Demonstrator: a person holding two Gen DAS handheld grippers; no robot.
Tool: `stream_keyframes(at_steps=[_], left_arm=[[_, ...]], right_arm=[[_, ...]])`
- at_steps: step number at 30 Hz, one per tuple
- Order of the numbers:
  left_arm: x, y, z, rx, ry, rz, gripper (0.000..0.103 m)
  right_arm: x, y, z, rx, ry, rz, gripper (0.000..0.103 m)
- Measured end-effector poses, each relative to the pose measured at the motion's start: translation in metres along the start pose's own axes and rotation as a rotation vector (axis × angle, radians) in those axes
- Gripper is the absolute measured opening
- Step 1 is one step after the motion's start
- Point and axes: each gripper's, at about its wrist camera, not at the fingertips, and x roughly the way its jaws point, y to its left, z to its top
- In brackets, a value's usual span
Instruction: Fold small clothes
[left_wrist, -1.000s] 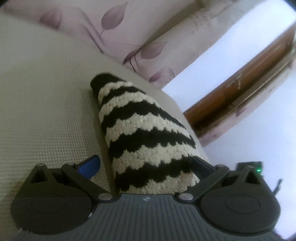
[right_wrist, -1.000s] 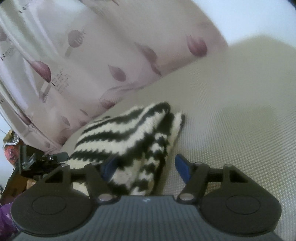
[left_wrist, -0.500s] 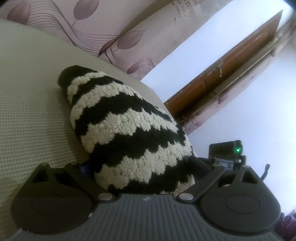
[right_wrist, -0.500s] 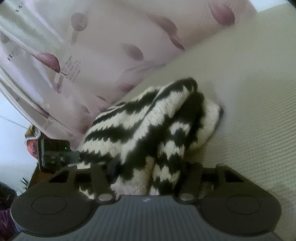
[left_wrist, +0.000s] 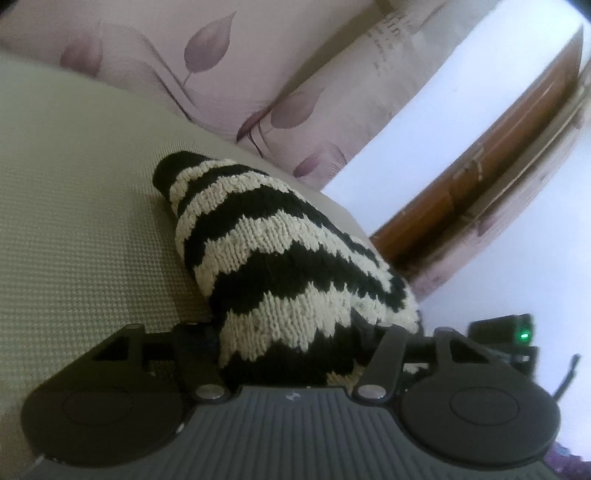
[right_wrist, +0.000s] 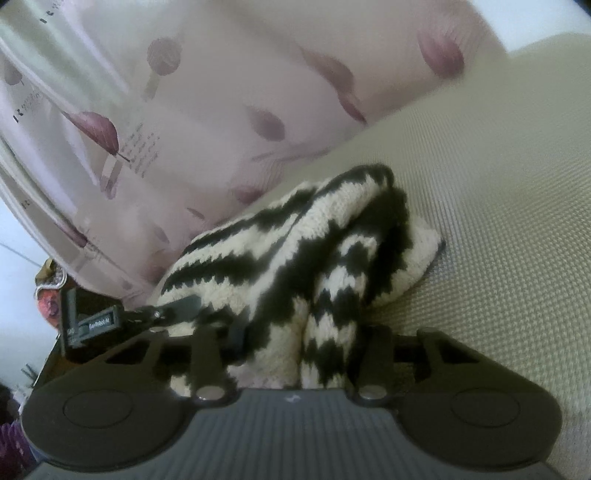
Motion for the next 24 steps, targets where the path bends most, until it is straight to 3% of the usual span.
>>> stream_keyframes(at_steps=[8, 24], left_arm=[[-0.036, -0.029, -0.001, 0.025, -0.021, 0.086, 0.057], [-0.155, -0.085, -0.037, 0.166, -0.092, 0.239, 0.057]], right_arm=[[-0.019, 0.033, -0.012, 0.04, -0.085, 0.028, 0.038], [-0.051, 0.125, -0.065, 0.027, -0.106, 0.125, 0.038]])
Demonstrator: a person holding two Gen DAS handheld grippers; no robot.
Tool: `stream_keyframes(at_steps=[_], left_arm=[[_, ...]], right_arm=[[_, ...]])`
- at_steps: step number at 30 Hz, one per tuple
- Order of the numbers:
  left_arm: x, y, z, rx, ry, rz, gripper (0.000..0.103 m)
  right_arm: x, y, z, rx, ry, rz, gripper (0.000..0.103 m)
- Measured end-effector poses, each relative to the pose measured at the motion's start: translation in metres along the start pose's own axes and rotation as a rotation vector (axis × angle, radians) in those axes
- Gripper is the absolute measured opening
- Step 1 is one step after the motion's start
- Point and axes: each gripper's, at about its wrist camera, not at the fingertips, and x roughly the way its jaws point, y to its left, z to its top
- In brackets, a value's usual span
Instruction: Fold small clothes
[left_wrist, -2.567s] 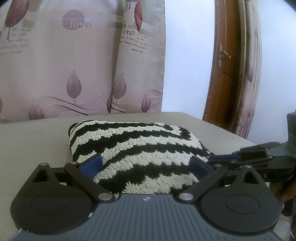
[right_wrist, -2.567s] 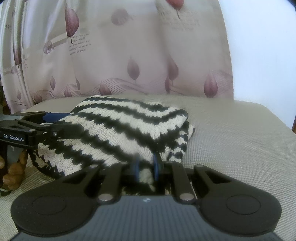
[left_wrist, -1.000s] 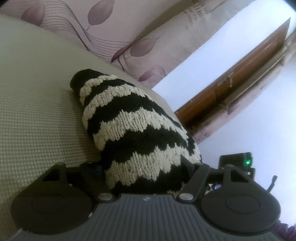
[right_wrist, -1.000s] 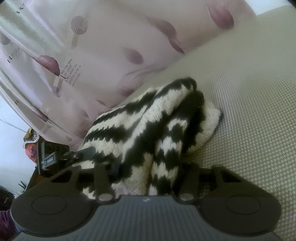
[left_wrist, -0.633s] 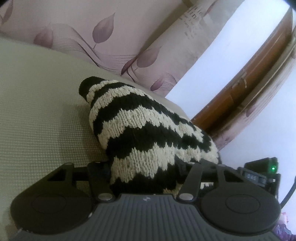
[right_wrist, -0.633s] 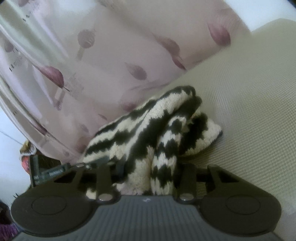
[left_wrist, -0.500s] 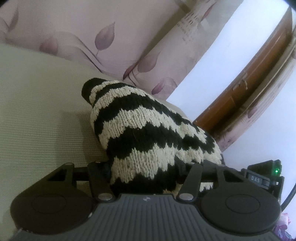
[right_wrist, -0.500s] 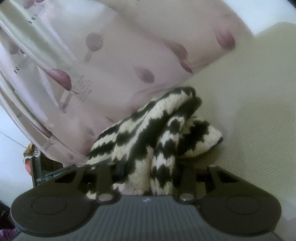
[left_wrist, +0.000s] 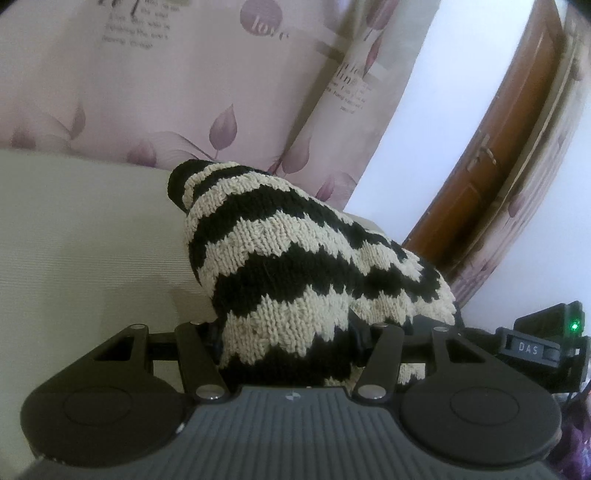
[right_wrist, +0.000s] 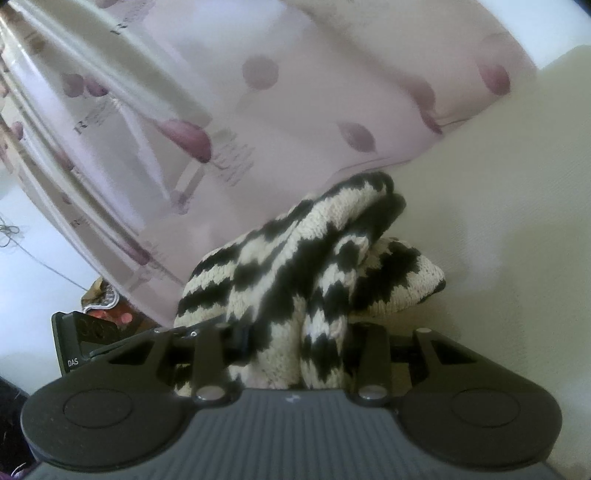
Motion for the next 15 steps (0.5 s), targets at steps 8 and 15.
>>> stream_keyframes(at_steps=[8, 15], left_arm=[[-0.037, -0.003, -0.018, 0.016, -0.016, 0.033, 0.057], [-0.048, 0.008, -0.035, 0.004, -0.003, 0.046, 0.057]], right_arm=[[-0.007, 0.025, -0.029, -0.003, -0.004, 0.02, 0.038], [-0.006, 0.033, -0.053, 0.005, 0.004, 0.019, 0.038]])
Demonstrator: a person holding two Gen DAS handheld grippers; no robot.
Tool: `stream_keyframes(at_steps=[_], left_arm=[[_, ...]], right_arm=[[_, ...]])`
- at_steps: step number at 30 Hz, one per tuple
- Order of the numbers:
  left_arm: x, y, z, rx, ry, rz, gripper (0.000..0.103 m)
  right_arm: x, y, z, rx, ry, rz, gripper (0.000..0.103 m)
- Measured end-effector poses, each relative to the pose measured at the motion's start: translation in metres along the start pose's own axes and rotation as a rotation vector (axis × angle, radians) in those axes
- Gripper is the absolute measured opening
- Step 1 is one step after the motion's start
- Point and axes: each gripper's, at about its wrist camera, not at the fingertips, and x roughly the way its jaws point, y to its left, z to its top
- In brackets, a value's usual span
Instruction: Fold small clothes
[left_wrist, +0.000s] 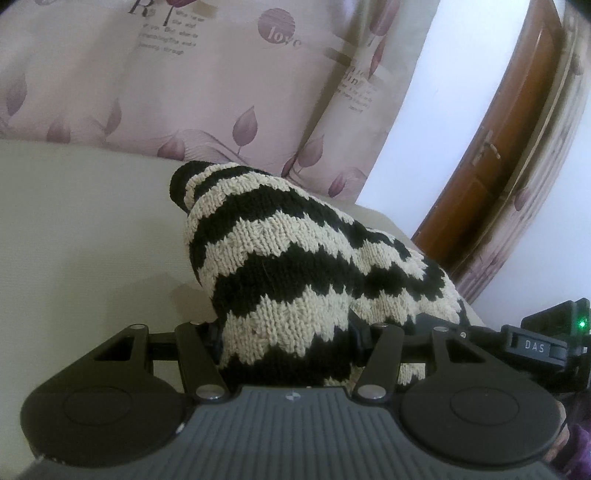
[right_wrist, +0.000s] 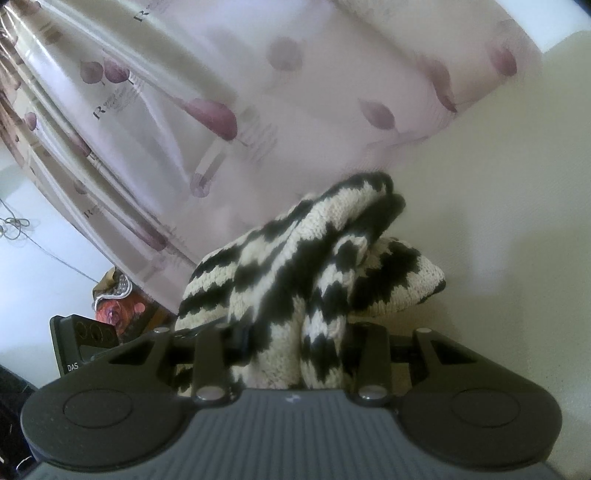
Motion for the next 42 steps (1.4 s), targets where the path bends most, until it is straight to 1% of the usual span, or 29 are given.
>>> stream_keyframes(at_steps=[7, 18, 27, 42], left_arm=[[-0.009, 0.009, -0.008, -0.006, 0.003, 0.011, 0.057], [-0.009, 0.015, -0.011, -0.022, 0.012, 0.015, 0.057], [0.0, 0.017, -0.013, -0.021, 0.025, 0.025, 0.057], [0.01, 0.014, -0.016, 0.016, 0.034, 0.064, 0.059]], right_arm=[[0.005, 0.003, -0.014, 0.009, 0.015, -0.001, 0.038], [0.009, 0.003, -0.018, 0.008, 0.026, -0.01, 0.038], [0.014, -0.002, -0.018, 0.018, 0.033, -0.019, 0.038], [0.018, -0.013, -0.019, 0.021, 0.048, -0.033, 0.038]])
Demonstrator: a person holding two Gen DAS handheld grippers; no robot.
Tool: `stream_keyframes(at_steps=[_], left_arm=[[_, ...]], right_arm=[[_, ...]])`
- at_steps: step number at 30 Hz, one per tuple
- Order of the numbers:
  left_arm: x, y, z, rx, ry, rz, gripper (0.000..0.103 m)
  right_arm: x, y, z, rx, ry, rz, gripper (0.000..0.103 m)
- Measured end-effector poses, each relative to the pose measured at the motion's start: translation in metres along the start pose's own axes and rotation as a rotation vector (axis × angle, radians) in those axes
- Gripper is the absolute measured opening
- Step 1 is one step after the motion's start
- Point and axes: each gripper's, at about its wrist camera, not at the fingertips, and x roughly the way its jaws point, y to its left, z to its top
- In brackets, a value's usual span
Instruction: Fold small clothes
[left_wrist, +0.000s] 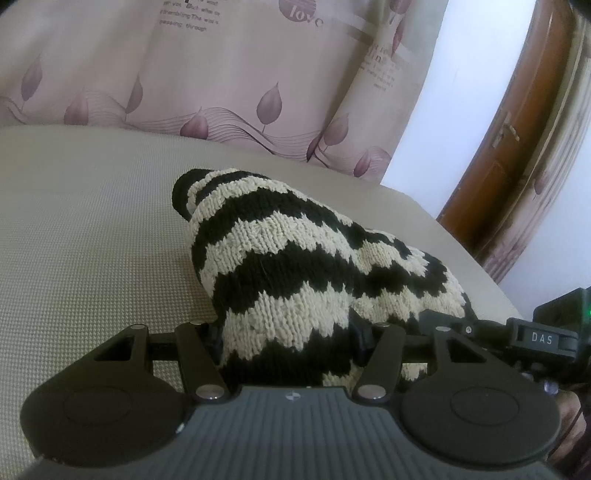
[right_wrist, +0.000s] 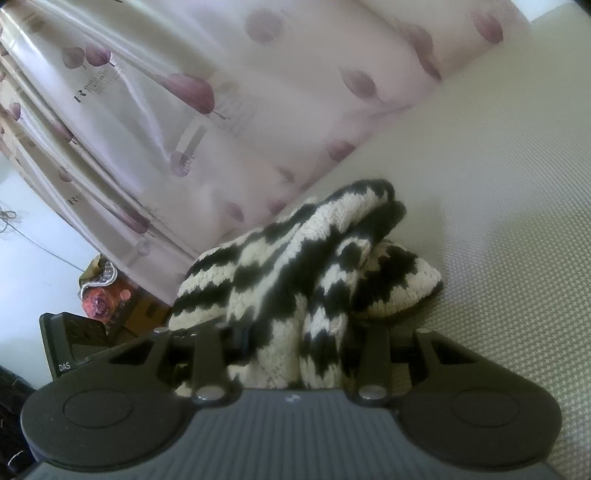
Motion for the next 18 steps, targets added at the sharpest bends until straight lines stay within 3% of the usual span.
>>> stream_keyframes(at_steps=[10, 18], left_arm=[[0.0029, -0.0025, -0.0035, 0.013, -0.006, 0.034, 0.063], [0.0024, -0.008, -0.0084, 0.025, -0.033, 0.099, 0.079]], right_arm=[[0.0029, -0.0062, -0.0008, -0.023, 0.015, -0.028, 0.038], [0.0035, -0.0083, -0.0061, -0.076, 0.024, -0.076, 0.039]])
